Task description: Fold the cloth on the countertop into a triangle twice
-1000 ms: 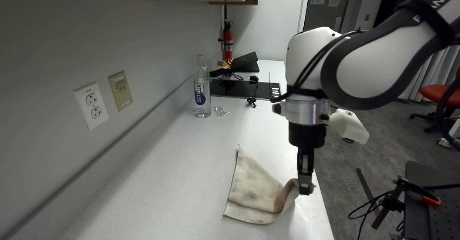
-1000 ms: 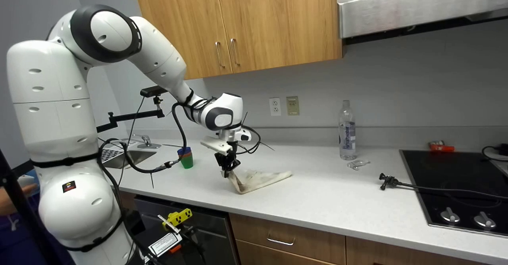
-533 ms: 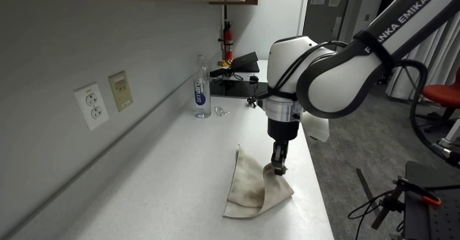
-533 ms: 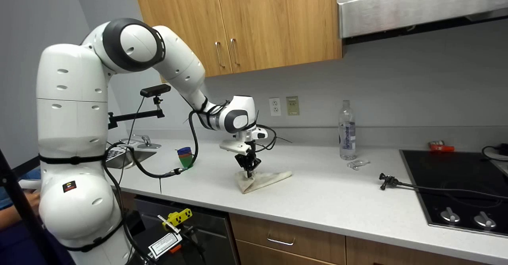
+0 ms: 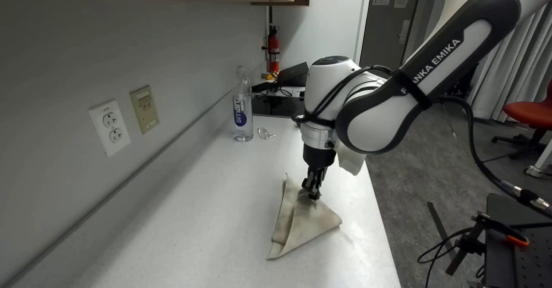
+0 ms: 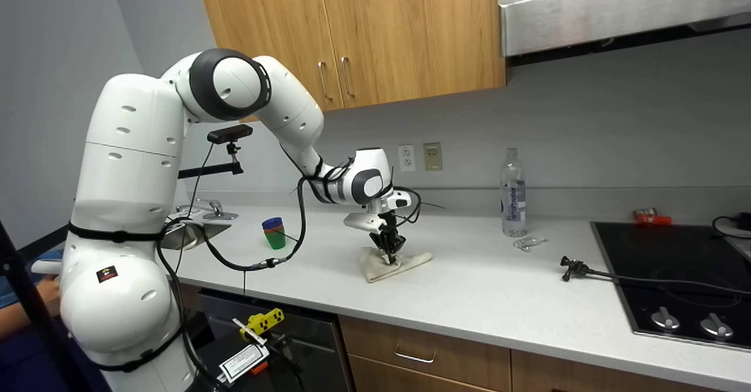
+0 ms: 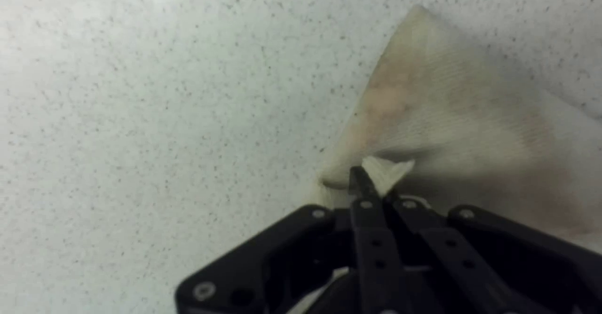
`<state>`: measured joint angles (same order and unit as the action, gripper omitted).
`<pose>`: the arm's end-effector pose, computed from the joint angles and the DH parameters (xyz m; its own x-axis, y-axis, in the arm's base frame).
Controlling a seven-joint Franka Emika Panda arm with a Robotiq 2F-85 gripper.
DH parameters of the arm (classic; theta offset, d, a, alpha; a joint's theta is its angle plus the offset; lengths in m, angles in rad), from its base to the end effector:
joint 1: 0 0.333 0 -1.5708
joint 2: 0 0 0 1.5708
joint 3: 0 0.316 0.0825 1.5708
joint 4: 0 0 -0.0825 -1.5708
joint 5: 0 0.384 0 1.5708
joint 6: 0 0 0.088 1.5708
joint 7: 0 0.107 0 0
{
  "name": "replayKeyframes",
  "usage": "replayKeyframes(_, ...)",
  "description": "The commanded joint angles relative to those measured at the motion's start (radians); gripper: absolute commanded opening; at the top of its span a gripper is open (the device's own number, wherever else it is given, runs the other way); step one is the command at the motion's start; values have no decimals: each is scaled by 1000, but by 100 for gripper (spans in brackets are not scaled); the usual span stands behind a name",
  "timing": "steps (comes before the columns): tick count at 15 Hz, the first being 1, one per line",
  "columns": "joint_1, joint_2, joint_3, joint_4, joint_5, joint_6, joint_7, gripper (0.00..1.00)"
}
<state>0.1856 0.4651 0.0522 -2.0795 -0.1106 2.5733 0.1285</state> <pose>0.5736 0.1407 0.2031 0.9802 0.1950 0.0333 0.1938 -0.9804 0.0348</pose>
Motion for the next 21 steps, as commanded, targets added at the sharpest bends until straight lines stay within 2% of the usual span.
replayKeyframes(1,37,40,-37,71,-38,4,68,1)
replayKeyframes(6,59,67,-60,115,-43,-7,118,3)
replayKeyframes(7,65,69,-65,118,-45,-7,130,28)
replayKeyframes(8,70,71,-75,116,-52,1,140,29)
replayKeyframes(17,152,44,-160,98,-193,20,298,96)
replayKeyframes(18,154,30,-157,89,-201,19,300,99)
replayKeyframes(21,145,-27,-130,55,-202,-6,257,100)
